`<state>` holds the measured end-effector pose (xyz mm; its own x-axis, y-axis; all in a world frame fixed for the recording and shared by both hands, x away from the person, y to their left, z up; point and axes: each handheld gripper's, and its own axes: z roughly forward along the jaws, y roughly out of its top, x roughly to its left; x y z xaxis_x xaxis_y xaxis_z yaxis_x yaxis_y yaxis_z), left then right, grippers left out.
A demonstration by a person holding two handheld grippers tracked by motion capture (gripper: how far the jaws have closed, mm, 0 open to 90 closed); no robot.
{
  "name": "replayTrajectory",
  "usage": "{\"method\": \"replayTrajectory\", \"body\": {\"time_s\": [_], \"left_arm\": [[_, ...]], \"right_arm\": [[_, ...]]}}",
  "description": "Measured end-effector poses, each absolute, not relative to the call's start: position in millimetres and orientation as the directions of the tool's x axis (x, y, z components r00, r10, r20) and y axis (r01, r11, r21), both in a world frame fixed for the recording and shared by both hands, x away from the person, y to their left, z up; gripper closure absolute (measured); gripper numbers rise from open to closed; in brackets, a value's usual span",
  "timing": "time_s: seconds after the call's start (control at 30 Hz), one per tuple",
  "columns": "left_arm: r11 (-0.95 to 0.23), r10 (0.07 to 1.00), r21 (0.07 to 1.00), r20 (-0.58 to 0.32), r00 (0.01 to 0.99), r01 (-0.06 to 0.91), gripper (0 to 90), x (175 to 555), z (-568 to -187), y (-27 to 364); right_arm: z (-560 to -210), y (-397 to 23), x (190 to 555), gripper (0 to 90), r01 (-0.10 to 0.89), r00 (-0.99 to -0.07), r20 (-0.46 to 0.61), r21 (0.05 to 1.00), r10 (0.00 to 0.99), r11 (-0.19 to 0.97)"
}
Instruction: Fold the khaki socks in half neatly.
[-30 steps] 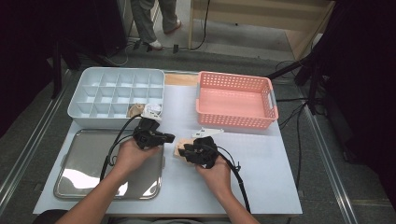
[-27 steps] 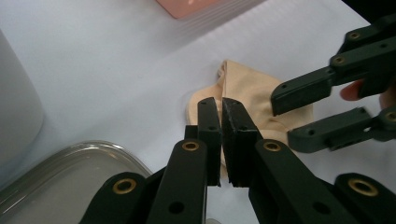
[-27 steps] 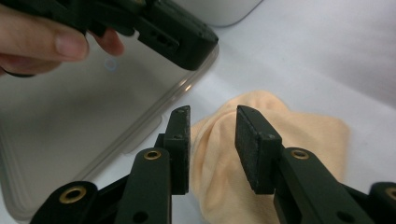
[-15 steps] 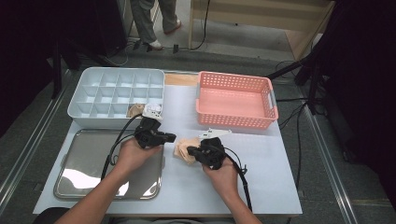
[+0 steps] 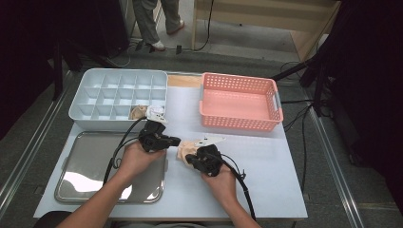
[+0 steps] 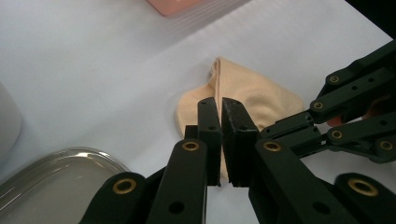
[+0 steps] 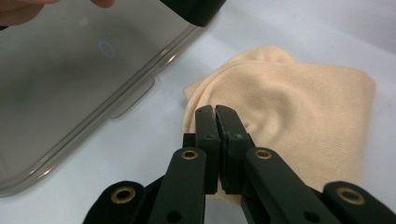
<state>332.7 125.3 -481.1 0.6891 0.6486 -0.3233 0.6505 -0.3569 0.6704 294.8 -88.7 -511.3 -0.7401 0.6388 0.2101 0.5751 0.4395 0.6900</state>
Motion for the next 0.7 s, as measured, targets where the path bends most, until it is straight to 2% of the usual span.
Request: {"method": "replayTrajectory", "body": {"time_s": [0.27, 0.7], "left_arm": [[-0.359, 0.643, 0.676, -0.321, 0.695, 0.644, 87.3, 332.5, -478.9, 123.8], [-0.401, 0.614, 0.673, -0.306, 0.728, 0.621, 87.3, 332.0, -479.0, 108.1]], "right_arm": [[-498.3, -101.8, 293.4, 90.0, 0.579, -0.731, 0.220, 0.702, 0.646, 0.415], [-487.4, -139.2, 302.2, 90.0, 0.614, -0.655, 0.226, 0.715, 0.721, 0.334]]}}
